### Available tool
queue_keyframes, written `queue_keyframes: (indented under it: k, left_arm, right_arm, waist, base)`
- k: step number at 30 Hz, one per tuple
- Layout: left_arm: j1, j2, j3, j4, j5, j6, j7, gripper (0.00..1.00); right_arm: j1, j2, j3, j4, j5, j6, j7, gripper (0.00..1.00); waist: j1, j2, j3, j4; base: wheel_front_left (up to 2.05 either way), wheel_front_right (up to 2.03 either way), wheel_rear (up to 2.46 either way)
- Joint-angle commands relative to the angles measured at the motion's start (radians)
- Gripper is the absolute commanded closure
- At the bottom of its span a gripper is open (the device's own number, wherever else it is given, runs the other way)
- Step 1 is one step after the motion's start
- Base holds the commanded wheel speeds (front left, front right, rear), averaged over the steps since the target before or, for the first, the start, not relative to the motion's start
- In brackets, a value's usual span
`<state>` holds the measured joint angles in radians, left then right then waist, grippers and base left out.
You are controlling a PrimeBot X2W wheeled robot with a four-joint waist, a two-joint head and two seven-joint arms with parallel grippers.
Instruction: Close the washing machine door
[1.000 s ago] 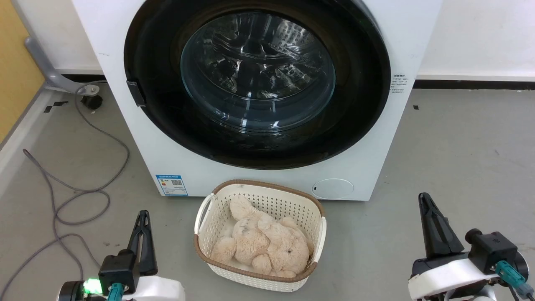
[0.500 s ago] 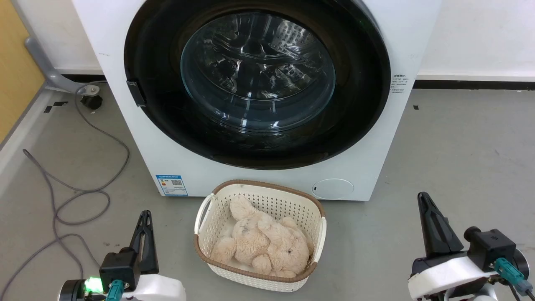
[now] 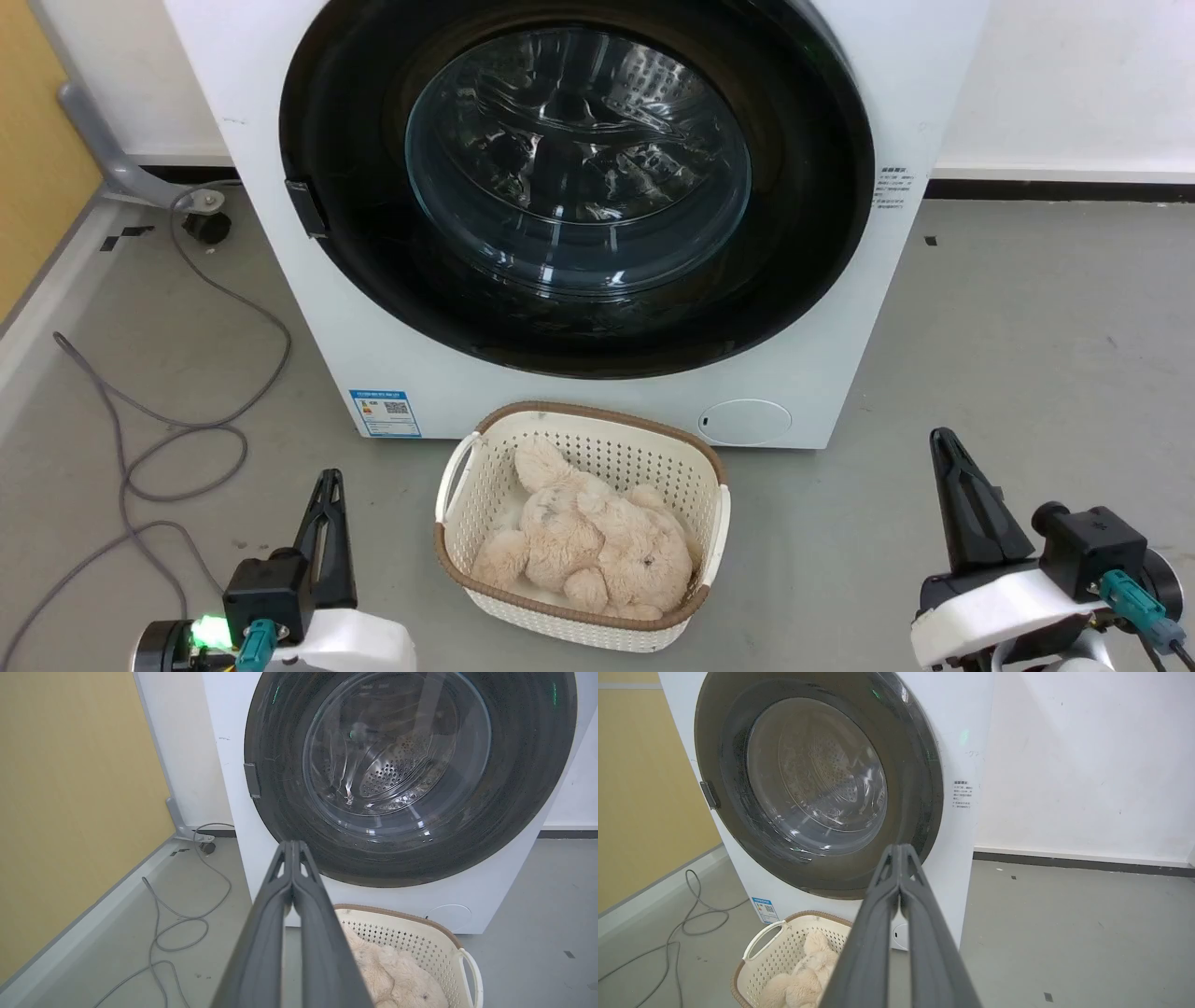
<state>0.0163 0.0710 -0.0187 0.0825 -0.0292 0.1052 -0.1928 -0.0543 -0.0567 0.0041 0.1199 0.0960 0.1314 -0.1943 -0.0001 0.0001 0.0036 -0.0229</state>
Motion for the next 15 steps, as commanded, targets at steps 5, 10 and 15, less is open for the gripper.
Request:
queue_keyframes:
  k: [5, 10, 15]
  left_arm:
    - [-0.005, -0.004, 0.003, -0.011, 0.008, -0.009, 0.014, 1.0]
    - [-0.005, -0.005, 0.003, -0.015, 0.009, -0.014, 0.024, 1.0]
    - [-0.006, -0.006, 0.004, -0.019, 0.01, -0.02, 0.034, 1.0]
  right_arm:
    - [0.016, 0.002, -0.001, -0.015, -0.01, 0.0, 0.015, 1.0]
    - [0.018, 0.002, -0.001, -0.021, -0.015, 0.0, 0.025, 1.0]
    - [0.02, 0.002, -0.001, -0.027, -0.02, 0.0, 0.035, 1.0]
  waist:
    - [0.0001, -0.0001, 0.0, 0.001]
    - [0.0001, -0.0001, 0.0, 0.003]
    - [0.0001, -0.0001, -0.001, 0.004]
  base:
    - [0.0, 0.0, 0.0]
    - [0.0, 0.0, 0.0]
    - [0.0, 0.0, 0.0]
